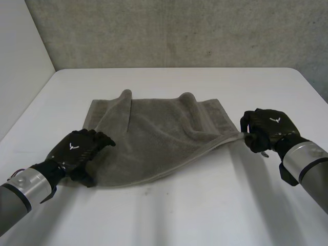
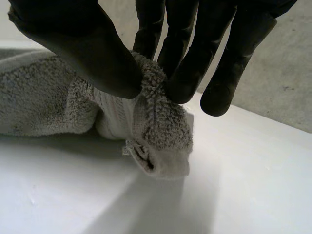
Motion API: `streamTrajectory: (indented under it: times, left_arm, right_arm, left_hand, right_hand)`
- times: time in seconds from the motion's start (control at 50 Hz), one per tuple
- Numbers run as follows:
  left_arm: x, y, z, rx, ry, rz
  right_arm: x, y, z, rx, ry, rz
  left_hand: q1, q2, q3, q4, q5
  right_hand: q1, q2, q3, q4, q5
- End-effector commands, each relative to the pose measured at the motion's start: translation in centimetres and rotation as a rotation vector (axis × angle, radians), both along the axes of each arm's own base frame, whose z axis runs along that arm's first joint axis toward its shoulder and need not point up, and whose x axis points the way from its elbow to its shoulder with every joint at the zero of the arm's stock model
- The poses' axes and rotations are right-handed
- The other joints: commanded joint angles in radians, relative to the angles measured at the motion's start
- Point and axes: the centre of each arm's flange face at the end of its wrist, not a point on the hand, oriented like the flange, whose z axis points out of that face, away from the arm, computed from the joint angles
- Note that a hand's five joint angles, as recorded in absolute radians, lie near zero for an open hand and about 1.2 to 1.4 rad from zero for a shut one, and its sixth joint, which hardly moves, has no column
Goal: Fold the towel.
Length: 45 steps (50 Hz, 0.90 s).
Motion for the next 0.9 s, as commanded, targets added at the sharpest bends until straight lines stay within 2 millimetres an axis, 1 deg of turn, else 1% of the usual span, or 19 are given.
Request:
streamTrajectory:
  times: [0.02,0.2,0.34,0.54,0.56,0.58,0.62,0.64,0.68,0.7,0.72,0.74,0.78,0.8,0.82,0.84,0.86,0.88,0.9]
  left_arm:
    - [0.4,-0.7,-0.6,0.027,-0.03,0.065]
    - [0.2,-0.5,-1.6,0.036,-0.085,0.071]
    - [0.4,-0.8,-2.2,0.017,-0.152,0.087]
    - [0.6,-0.9,-2.5,0.025,-0.167,0.103]
    - [0.6,-1.0,-2.5,0.023,-0.165,0.104]
    - [0.6,-1.0,-2.5,0.023,-0.165,0.104]
    - [0.6,-1.1,-2.5,0.019,-0.165,0.106]
    - [0.6,-1.1,-2.5,0.019,-0.165,0.106]
    - [0.6,-1.2,-2.5,0.014,-0.164,0.103]
    - [0.6,-1.2,-2.5,0.014,-0.164,0.103]
    - [0.7,-1.3,-2.5,0.013,-0.163,0.105]
    - [0.7,-1.3,-2.5,0.013,-0.163,0.105]
    - [0.6,-1.5,-2.3,0.003,-0.162,0.105]
    - [0.6,-1.5,-2.3,0.003,-0.162,0.105]
    - [0.7,-1.6,-2.4,0.001,-0.162,0.108]
    - [0.7,-1.7,-2.3,-0.006,-0.161,0.109]
    - [0.7,-1.7,-2.3,-0.006,-0.161,0.109]
    - [0.7,-1.8,-2.3,-0.014,-0.161,0.109]
    - [0.7,-2.0,-2.3,-0.024,-0.161,0.11]
  right_arm:
    - [-1.0,-0.5,0.9,0.014,-0.06,-0.028]
    - [-1.1,-0.2,1.7,0.041,-0.099,-0.012]
    - [-1.1,-0.2,1.7,0.039,-0.1,-0.013]
    - [-1.5,-0.3,1.6,0.042,-0.098,-0.019]
    - [-1.5,-0.3,1.5,0.047,-0.098,-0.021]
    - [-1.5,-0.3,1.5,0.047,-0.098,-0.021]
    - [-1.5,-0.2,1.5,0.045,-0.095,-0.017]
    - [-1.5,-0.2,1.5,0.045,-0.095,-0.017]
    - [-1.5,-0.2,1.4,0.045,-0.095,-0.017]
    - [-1.5,-0.2,1.4,0.045,-0.095,-0.017]
    - [-1.5,-0.2,1.4,0.044,-0.093,-0.016]
    - [-1.5,-0.2,1.4,0.045,-0.092,-0.016]
    - [-1.4,-0.1,1.3,0.045,-0.092,-0.015]
    - [-1.5,-0.2,1.3,0.044,-0.092,-0.016]
    - [-1.5,-0.2,1.3,0.044,-0.092,-0.016]
    - [-1.5,-0.1,1.2,0.047,-0.092,-0.016]
    - [-1.5,-0.1,1.2,0.047,-0.092,-0.016]
    - [-1.5,-0.1,1.2,0.047,-0.09,-0.016]
    - [-1.5,0.0,1.2,0.045,-0.089,-0.017]
  left_hand:
    - [0.063,0.062,0.062,0.064,0.059]
    - [0.063,0.062,0.062,0.064,0.059]
    - [0.069,0.068,0.068,0.07,0.065]
    - [0.118,0.117,0.118,0.119,0.114]
    - [0.177,0.176,0.176,0.178,0.173]
    - [0.177,0.176,0.177,0.178,0.173]
    - [0.373,0.372,0.372,0.374,0.369]
    - [0.374,0.373,0.373,0.375,0.37]
    - [0.5,0.499,0.499,0.501,0.496]
    - [0.5,0.499,0.499,0.501,0.496]
    - [0.582,0.581,0.581,0.583,0.578]
    - [0.582,0.581,0.582,0.583,0.578]
    - [0.691,0.69,0.69,0.692,0.687]
    - [0.691,0.69,0.69,0.692,0.687]
    - [0.752,0.751,0.751,0.753,0.748]
    - [0.869,0.868,0.868,0.87,0.865]
    - [0.87,0.869,0.869,0.871,0.866]
    - [1.004,1.002,1.003,1.004,0.999]
    - [1.005,1.004,1.004,1.006,1.001]
  right_hand:
    - [0.06,0.074,0.057,0.055,0.056]
    - [0.06,0.074,0.057,0.055,0.056]
    - [0.06,0.074,0.057,0.055,0.056]
    - [0.06,0.074,0.057,0.055,0.056]
    - [0.06,0.074,0.057,0.055,0.056]
    - [0.06,0.074,0.057,0.055,0.056]
    - [0.06,0.074,0.057,0.055,0.056]
    - [0.06,0.074,0.057,0.055,0.056]
    - [0.06,0.074,0.057,0.055,0.056]
    - [0.06,0.074,0.057,0.055,0.056]
    - [0.06,0.074,0.057,0.055,0.056]
    - [0.06,0.074,0.057,0.055,0.056]
    - [0.06,0.074,0.057,0.055,0.056]
    - [0.06,0.074,0.057,0.055,0.056]
    - [0.06,0.074,0.057,0.055,0.056]
    - [0.06,0.074,0.057,0.055,0.056]
    - [0.06,0.074,0.057,0.055,0.056]
    - [0.06,0.074,0.057,0.055,0.056]
    - [0.06,0.074,0.057,0.055,0.056]
